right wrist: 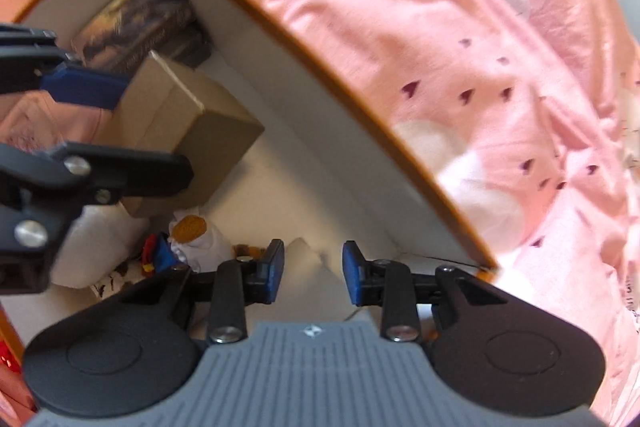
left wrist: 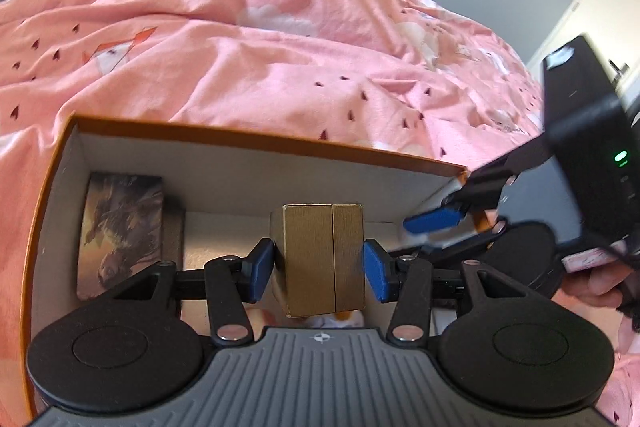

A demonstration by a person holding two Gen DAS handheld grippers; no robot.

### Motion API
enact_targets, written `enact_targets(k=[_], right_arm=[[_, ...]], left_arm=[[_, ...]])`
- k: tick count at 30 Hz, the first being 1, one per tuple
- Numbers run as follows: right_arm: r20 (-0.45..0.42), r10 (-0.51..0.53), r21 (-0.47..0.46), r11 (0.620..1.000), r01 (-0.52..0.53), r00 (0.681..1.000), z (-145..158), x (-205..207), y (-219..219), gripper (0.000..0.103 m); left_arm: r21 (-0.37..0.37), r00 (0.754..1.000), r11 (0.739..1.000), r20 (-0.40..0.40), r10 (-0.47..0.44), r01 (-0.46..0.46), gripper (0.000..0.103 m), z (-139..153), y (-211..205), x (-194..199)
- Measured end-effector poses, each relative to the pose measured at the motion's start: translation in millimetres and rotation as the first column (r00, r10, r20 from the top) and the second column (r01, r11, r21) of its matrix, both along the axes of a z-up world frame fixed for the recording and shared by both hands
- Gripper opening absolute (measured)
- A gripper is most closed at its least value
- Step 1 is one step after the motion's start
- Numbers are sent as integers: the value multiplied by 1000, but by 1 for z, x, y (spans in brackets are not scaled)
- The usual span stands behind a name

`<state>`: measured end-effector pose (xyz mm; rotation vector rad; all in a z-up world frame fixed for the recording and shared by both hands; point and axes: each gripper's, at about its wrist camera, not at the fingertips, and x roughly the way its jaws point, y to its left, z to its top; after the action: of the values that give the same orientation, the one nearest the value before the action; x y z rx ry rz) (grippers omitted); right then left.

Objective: Organize objects
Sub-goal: 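Lower the white case into the box with the right tool while the left tool lowers the tan box, then open both tools to release the tan box and case, then withdraw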

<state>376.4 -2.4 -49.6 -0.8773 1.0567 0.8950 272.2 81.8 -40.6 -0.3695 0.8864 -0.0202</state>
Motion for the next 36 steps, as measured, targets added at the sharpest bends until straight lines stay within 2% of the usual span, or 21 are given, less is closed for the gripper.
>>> enact_targets(k=[2, 4, 6, 8, 10, 12, 14, 17, 19, 22, 25, 29, 31, 32, 33, 36], right_arm=[[74, -22, 46, 999, 19, 997, 18, -6, -13, 33], [133, -33, 82, 996, 23, 991, 32, -12, -27, 33], [175, -53, 116, 993, 33, 983, 43, -18, -43, 33], [190, -66, 146, 989, 38, 980, 48, -5, -54, 33], [203, -79, 159, 986, 47, 976, 54, -15, -59, 33], [211, -84, 157, 986, 51, 974, 59, -11, -71, 33], [217, -91, 157, 986, 58, 972, 51, -25, -76, 33], [212, -104, 172, 983, 68, 972, 40, -22, -87, 33], [204, -110, 192, 979, 70, 973, 38, -19, -89, 33], [208, -115, 204, 976, 72, 971, 38, -19, -93, 33], [215, -123, 200, 976, 80, 969, 36, -18, -97, 33], [202, -144, 205, 973, 102, 969, 32, -17, -102, 33], [202, -147, 209, 972, 104, 968, 31, -18, -104, 33], [199, -149, 210, 972, 106, 969, 31, -17, -105, 33], [194, -150, 213, 971, 108, 969, 30, -18, -105, 33], [183, -150, 216, 970, 109, 972, 29, -18, -105, 34]], left_arm=[[39, 998, 997, 12, -64, 63, 55, 5, -9, 5], [100, 988, 984, 22, -152, 149, 55, 9, -22, 12], [167, 966, 955, 29, -255, 247, 55, 11, -35, 19], [253, 934, 906, 28, -357, 339, 55, 10, -50, 27], [334, 894, 844, 7, -447, 420, 55, 8, -64, 32], [377, 855, 788, -21, -518, 487, 55, 2, -74, 37], [423, 807, 719, -53, -588, 552, 55, -3, -84, 41], [488, 736, 612, -99, -669, 622, 55, -12, -98, 43], [517, 693, 550, -124, -710, 656, 55, -16, -106, 43], [569, 620, 440, -165, -767, 695, 55, -22, -119, 44], [612, 558, 348, -188, -808, 710, 55, -29, -130, 46], [643, 495, 240, -249, -832, 727, 55, -41, -140, 49], [652, 475, 205, -268, -838, 730, 56, -46, -140, 49], [657, 473, 197, -272, -838, 728, 58, -47, -140, 49], [659, 475, 196, -275, -836, 726, 58, -48, -140, 49], [690, 501, 196, -273, -821, 697, 58, -48, -141, 50]])
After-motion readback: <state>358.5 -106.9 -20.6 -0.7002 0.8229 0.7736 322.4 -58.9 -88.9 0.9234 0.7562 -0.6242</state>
